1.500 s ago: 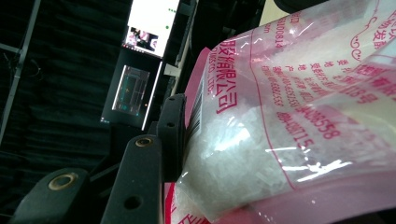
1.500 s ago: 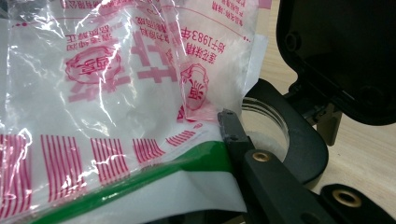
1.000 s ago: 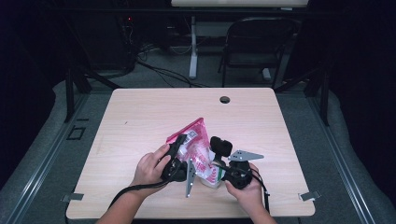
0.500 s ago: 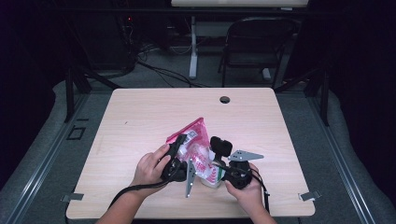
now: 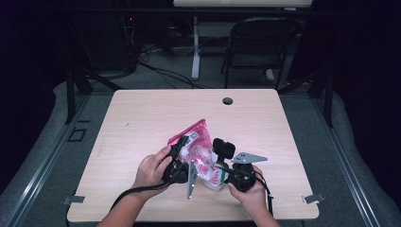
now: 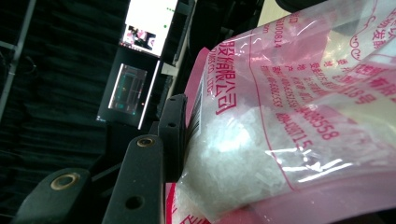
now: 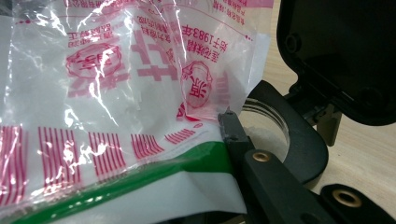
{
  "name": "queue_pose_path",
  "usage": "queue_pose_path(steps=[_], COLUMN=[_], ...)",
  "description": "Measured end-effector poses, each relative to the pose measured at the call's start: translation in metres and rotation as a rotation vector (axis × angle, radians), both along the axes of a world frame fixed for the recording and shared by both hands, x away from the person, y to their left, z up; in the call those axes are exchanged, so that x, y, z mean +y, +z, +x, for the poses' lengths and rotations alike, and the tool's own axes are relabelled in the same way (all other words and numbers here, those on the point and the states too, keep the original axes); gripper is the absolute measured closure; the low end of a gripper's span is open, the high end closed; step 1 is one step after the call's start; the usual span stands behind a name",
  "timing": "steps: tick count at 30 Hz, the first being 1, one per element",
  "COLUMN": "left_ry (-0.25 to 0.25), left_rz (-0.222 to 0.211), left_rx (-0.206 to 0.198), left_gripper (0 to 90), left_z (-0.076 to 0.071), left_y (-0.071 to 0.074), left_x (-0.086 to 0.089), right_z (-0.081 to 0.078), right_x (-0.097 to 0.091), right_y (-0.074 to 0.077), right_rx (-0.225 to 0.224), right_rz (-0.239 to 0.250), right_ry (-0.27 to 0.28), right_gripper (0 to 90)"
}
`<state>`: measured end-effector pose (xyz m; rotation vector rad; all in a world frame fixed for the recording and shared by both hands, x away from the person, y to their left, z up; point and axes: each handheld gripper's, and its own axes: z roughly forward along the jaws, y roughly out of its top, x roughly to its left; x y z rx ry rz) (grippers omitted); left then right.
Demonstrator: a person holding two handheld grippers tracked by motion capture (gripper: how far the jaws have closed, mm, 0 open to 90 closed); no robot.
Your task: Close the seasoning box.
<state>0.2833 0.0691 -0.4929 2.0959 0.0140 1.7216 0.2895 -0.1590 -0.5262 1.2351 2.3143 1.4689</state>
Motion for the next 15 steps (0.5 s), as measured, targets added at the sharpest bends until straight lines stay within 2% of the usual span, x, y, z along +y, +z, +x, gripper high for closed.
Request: queue_pose_path(steps=[6, 12, 15], left_ry=[0.001, 0.002, 0.006], left_rz=[-0.014, -0.008, -0.014], left_rx=[0.019, 0.018, 0.034], left_gripper=[65.4, 65.7, 66.0], left_z=[0.0011, 0.0031, 0.0036], left_y=[-0.0010, -0.0018, -0.0021], left_x=[0.0009, 0.0025, 0.0031], right_z=[-0.0006, -0.0016, -0.0021], right_x=[-0.0003, -0.0015, -0.0021], right_y=[0.0005, 0.0014, 0.0020], right_rx=[-0.002, -0.007, -0.007], right_rz=[-0.005, 0.001, 0.000], right_ry=[-0.001, -0.002, -0.002], right_gripper=[89.7, 89.7, 89.8])
